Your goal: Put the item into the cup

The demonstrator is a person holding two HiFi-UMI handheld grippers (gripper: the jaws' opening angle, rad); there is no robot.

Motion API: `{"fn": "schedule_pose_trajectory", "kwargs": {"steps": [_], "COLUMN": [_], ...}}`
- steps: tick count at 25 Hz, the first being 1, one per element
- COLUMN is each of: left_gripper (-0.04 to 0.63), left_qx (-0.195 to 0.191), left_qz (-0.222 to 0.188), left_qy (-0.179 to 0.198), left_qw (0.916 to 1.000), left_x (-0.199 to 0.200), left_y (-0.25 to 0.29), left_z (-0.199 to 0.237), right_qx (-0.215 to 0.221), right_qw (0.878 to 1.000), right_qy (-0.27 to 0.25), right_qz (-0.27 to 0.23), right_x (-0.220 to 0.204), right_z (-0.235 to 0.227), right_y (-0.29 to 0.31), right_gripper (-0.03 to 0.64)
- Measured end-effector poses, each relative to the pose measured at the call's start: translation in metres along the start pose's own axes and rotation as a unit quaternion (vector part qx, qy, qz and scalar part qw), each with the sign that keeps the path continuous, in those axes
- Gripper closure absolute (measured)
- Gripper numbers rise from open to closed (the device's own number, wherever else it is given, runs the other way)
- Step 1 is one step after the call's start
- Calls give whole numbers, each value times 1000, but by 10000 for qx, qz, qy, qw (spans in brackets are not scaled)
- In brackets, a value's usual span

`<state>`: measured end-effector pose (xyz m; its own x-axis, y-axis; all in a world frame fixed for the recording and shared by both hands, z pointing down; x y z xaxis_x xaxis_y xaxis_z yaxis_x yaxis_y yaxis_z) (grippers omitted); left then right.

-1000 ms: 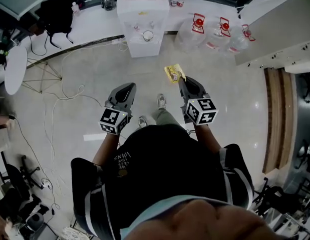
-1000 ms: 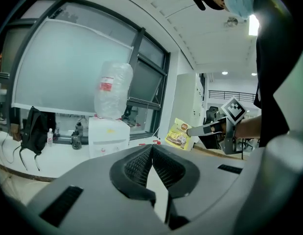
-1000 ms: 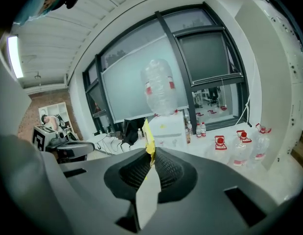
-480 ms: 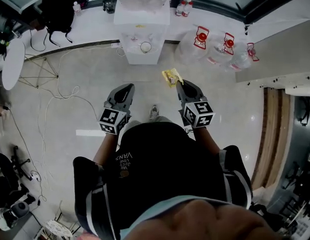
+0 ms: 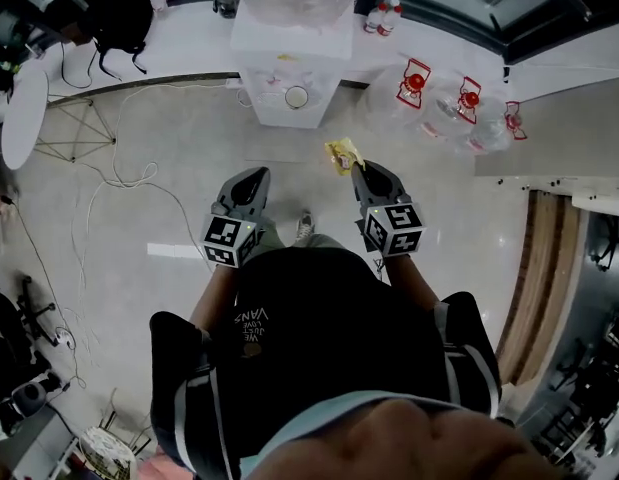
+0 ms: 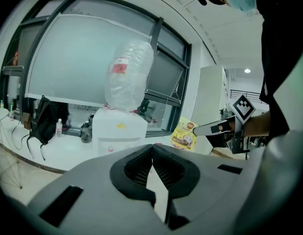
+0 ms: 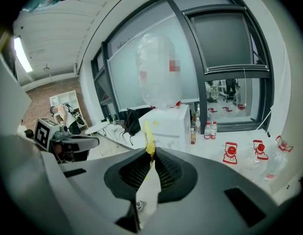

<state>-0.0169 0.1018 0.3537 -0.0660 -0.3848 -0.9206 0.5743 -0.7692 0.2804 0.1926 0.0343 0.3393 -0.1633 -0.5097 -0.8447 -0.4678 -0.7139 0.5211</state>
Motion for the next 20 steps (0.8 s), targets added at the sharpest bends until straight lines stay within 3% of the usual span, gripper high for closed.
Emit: {"fn": "schedule_pose_trajectory", "kwargs": {"steps": [12,20], "left_gripper": [575,575], "left_qx": [-584,-948], "left_qz": [526,717], "left_qy": [340,548], "left_qw": [9963,9914], "left_x": [0,-41], "left_y": [51,94], "left_z": [107,169], "right_qx": [-648,-965], "right_qw": [9970,9940], "right_qy": [411,420], "right_qz": [59,296], "right_x": [7,-19], "right_z": [19,26], "right_y": [94,173], "right_gripper": [558,559]}}
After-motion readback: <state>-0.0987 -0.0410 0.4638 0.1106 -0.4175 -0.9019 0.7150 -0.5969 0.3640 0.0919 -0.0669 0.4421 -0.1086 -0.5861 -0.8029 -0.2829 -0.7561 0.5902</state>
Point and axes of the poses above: the fingertips, and each gripper's own axes: y forward along the fingers, z to its left, x out of its top, the point moved 4 cm from there along -y, backward along the fingers, and after that the axes turned 12 degrees about -x, right-handed, at the moved point
